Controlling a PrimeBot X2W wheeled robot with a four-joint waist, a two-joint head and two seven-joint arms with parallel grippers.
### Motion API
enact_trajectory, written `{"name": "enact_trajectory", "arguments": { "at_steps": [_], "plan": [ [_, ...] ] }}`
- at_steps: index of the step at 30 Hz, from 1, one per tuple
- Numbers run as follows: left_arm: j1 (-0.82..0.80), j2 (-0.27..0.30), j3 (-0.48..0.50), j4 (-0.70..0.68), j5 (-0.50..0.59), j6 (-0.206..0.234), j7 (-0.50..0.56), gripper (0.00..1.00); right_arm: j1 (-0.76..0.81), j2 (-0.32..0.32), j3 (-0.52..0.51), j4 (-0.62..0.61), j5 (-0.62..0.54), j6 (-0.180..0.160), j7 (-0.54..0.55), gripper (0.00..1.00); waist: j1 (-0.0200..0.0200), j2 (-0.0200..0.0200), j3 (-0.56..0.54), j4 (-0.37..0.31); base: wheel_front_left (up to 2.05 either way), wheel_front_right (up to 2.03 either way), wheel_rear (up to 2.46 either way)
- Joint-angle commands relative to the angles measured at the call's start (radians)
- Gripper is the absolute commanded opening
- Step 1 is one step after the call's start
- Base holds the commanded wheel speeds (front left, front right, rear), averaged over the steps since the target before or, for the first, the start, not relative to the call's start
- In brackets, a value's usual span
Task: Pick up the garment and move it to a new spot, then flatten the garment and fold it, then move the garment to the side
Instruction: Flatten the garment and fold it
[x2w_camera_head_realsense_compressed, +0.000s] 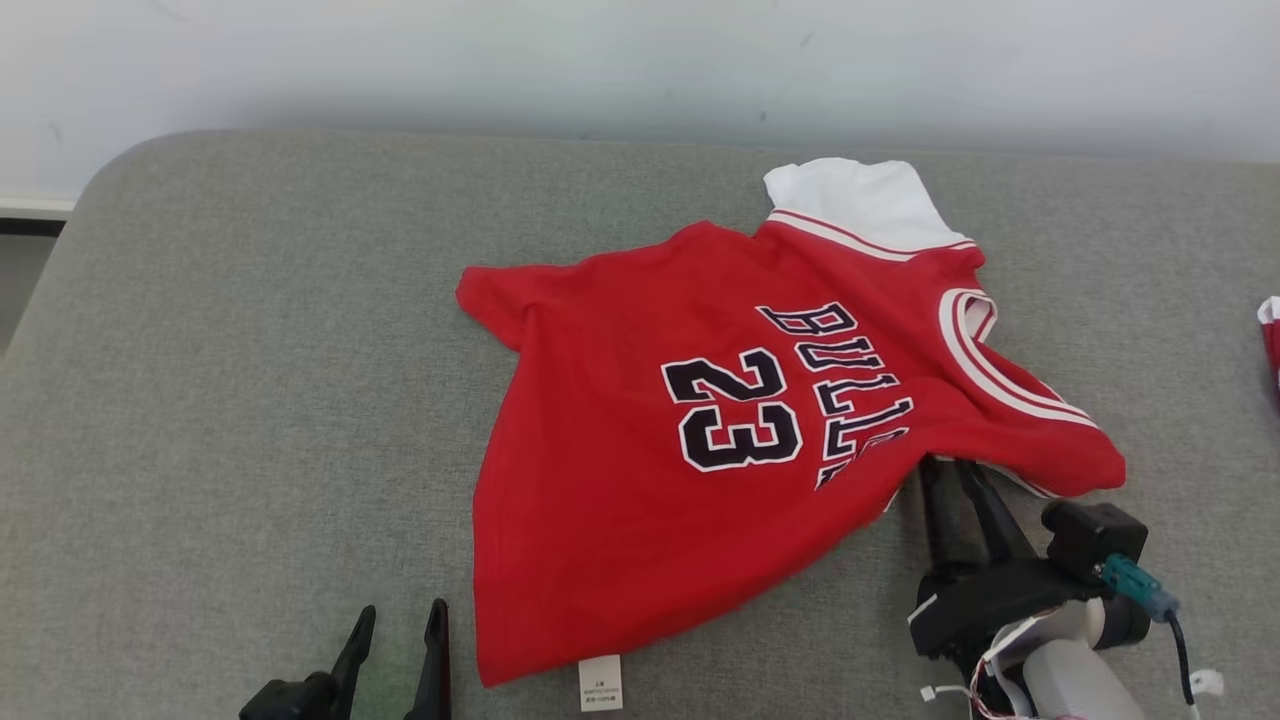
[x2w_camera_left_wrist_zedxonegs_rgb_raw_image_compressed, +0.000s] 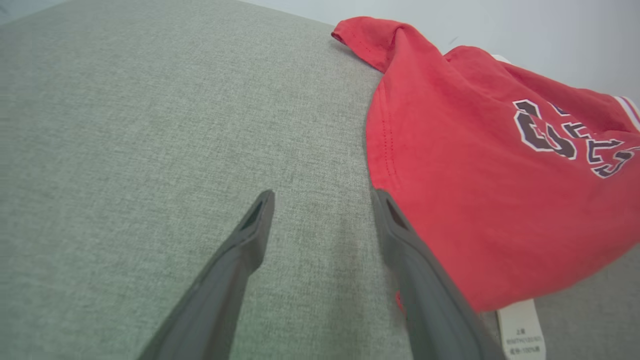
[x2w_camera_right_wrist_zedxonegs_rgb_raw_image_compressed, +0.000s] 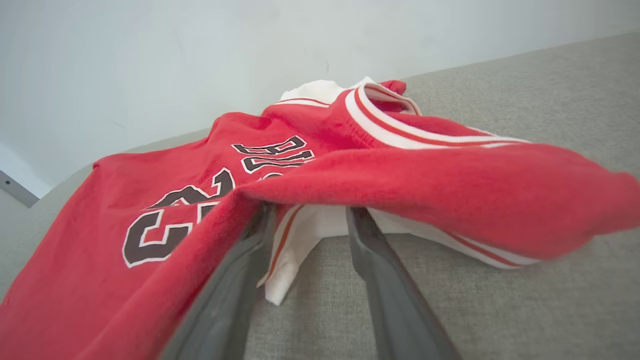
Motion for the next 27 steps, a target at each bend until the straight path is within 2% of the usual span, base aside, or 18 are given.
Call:
{"name": "enact_trajectory", "arguments": {
  "at_steps": [1,7,16,20,21,22,23,27],
  "plan": [
    [-0.008,0.000,-0.003,0.003,-0.009,0.001,-0.003,1.00,-0.017,-0.008,0.000,-0.003,-0.007,-0.003,0.000,0.00,0.0001,0.0000,0.009,0.012,0.00,0.00,0.00],
    [-0.024,0.000,-0.025,0.012,-0.019,0.004,-0.003,1.00,-0.112,-0.044,0.013,0.025,-0.055,-0.003,0.000,0.00,0.0001,0.0000,0.030,0.048,0.00,0.00,0.00],
    [-0.046,0.000,-0.081,0.027,-0.042,0.015,-0.003,1.00,-0.335,-0.084,0.030,0.204,-0.156,-0.003,0.000,0.00,0.0001,0.0000,0.071,0.164,0.00,0.00,0.00],
    [-0.033,-0.001,-0.088,0.028,-0.051,0.019,-0.003,1.00,-0.409,-0.075,0.021,0.289,-0.191,-0.003,0.000,0.00,0.0001,0.0000,0.078,0.202,0.00,0.00,0.00],
    [-0.029,-0.001,-0.086,0.024,-0.051,0.020,-0.003,1.00,-0.418,-0.064,0.020,0.286,-0.193,-0.003,0.000,0.40,0.0001,0.0000,0.077,0.206,0.00,0.00,0.00],
    [-0.023,0.000,-0.083,0.020,-0.054,0.022,-0.003,1.00,-0.417,-0.056,0.016,0.277,-0.192,-0.003,0.000,0.64,0.0001,0.0000,0.076,0.207,0.00,0.00,0.00],
    [-0.019,0.000,-0.079,0.018,-0.055,0.024,-0.003,1.00,-0.405,-0.053,0.021,0.269,-0.195,-0.003,0.000,0.98,0.0001,0.0000,0.074,0.206,0.00,0.00,0.00],
    [-0.009,-0.001,-0.061,0.011,-0.043,0.022,-0.003,1.00,-0.343,-0.049,0.011,0.226,-0.175,-0.003,0.001,1.00,0.0001,0.0000,0.053,0.180,0.00,0.00,0.00]
  ]
}}
